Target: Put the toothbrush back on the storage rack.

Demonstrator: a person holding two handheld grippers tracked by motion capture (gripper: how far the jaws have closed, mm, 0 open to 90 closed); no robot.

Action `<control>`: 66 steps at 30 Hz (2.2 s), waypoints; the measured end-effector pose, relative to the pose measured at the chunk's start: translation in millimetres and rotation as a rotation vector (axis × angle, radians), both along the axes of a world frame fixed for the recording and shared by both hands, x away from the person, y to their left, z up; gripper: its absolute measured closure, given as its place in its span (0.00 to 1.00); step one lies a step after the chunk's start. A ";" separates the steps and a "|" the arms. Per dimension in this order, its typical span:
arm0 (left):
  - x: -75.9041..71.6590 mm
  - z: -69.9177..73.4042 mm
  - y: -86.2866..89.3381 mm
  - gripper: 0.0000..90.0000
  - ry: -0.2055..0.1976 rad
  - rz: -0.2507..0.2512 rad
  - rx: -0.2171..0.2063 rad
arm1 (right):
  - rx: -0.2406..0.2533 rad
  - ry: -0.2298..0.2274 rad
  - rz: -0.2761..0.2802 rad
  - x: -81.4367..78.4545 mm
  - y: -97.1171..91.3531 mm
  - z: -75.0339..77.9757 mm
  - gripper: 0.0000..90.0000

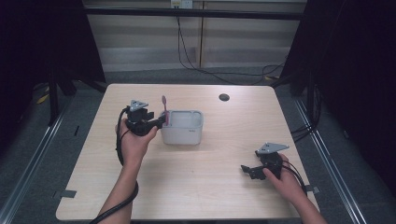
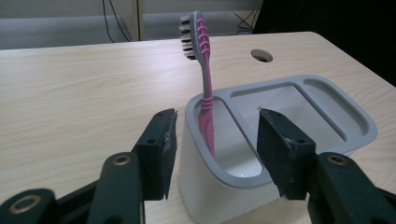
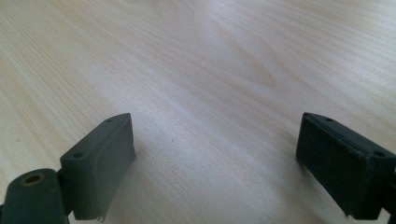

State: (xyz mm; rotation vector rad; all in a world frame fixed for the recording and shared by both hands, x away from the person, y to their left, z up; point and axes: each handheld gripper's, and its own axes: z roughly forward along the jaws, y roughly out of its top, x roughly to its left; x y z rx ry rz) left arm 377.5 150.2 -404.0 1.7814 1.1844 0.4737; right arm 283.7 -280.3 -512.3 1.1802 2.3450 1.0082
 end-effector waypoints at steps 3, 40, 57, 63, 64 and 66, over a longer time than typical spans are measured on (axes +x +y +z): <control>-0.5 -0.1 3.2 0.48 -0.010 0.000 -0.010 | 0.000 0.001 -0.001 -0.1 0.0 0.0 0.12; -14.5 -9.5 44.6 0.36 -0.043 -0.019 -0.031 | 0.000 -0.001 0.001 0.1 0.0 0.0 0.12; -23.7 -25.2 61.7 0.25 -0.042 -0.048 -0.044 | 0.000 0.001 -0.001 0.0 0.0 0.1 0.12; -26.7 -31.2 66.5 0.24 -0.041 -0.065 -0.032 | 0.000 0.001 -0.001 -0.1 0.0 0.1 0.12; -27.2 -32.0 67.3 0.24 -0.039 -0.065 -0.034 | 0.000 0.002 -0.002 -0.2 0.1 0.1 0.12; -28.1 -34.4 69.8 0.23 -0.042 -0.068 -0.035 | 0.000 0.003 -0.002 -0.2 0.1 0.1 0.12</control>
